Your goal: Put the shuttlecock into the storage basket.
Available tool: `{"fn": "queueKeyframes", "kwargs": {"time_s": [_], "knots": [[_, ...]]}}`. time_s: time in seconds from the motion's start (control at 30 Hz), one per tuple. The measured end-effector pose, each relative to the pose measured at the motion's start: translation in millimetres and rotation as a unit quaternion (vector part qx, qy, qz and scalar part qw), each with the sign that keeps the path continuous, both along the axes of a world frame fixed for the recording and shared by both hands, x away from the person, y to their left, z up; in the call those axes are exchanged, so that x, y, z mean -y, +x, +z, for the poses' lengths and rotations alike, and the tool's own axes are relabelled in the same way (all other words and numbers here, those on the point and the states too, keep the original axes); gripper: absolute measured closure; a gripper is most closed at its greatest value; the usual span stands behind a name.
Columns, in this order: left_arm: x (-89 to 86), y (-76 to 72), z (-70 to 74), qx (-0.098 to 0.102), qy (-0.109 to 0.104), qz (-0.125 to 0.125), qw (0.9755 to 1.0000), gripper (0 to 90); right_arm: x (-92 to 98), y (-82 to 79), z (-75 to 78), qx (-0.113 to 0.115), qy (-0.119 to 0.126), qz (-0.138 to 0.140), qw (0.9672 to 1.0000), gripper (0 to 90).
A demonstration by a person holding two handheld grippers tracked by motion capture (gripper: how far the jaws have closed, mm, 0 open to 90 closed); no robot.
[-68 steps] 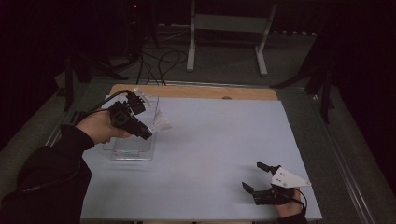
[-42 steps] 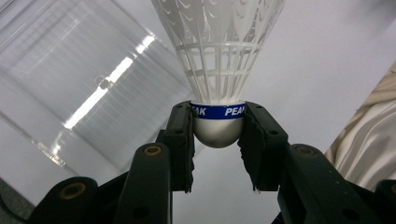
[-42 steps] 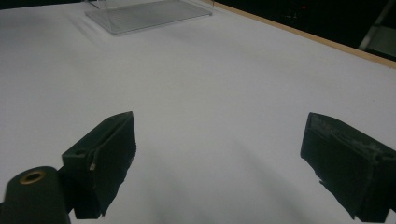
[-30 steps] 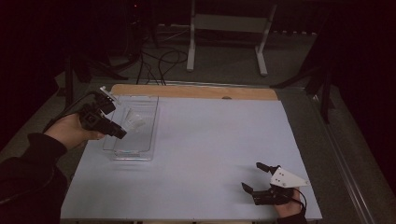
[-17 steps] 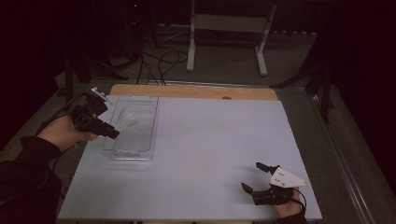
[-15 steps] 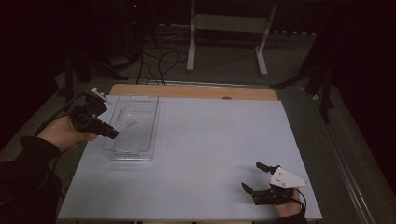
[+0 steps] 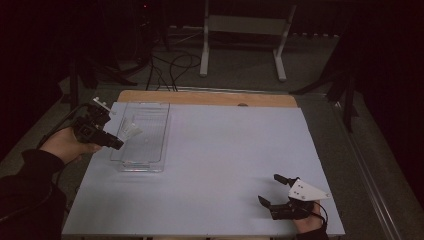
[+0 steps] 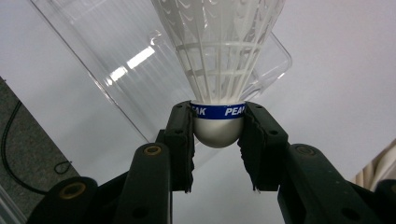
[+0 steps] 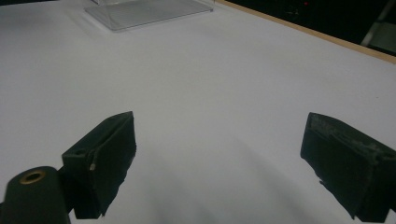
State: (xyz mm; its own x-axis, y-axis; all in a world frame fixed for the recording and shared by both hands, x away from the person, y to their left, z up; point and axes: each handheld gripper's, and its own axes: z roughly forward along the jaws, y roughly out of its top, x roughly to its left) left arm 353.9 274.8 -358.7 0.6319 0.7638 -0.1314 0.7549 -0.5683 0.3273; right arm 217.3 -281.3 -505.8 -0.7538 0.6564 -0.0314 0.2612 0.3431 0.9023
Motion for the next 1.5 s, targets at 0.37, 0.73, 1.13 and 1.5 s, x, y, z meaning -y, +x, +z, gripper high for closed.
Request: {"fn": "queueKeyframes", "kwargs": {"time_s": [0.37, 0.73, 1.13, 1.5], "knots": [[-7.8, 2.9, -20.8, 0.008, -0.004, 0.008, 0.9999, 66.3, 0.0, 0.1, -0.2, -0.002, -0.001, -0.001, 1.0000, 10.5], [-16.4, 5.8, -35.6, 0.025, -0.005, 0.005, 0.9997, 66.3, -0.1, 0.8, -0.9, -0.004, 0.000, 0.001, 1.0000, 10.5], [-18.0, 9.8, -51.6, 0.020, 0.014, 0.007, 0.9997, 66.2, -0.5, 0.8, -1.3, -0.006, 0.001, 0.001, 1.0000, 10.5], [-14.4, 11.3, -59.1, 0.019, 0.032, -0.003, 0.9993, 66.2, 0.1, 1.0, -1.1, -0.007, 0.003, 0.002, 1.0000, 10.5]]}}
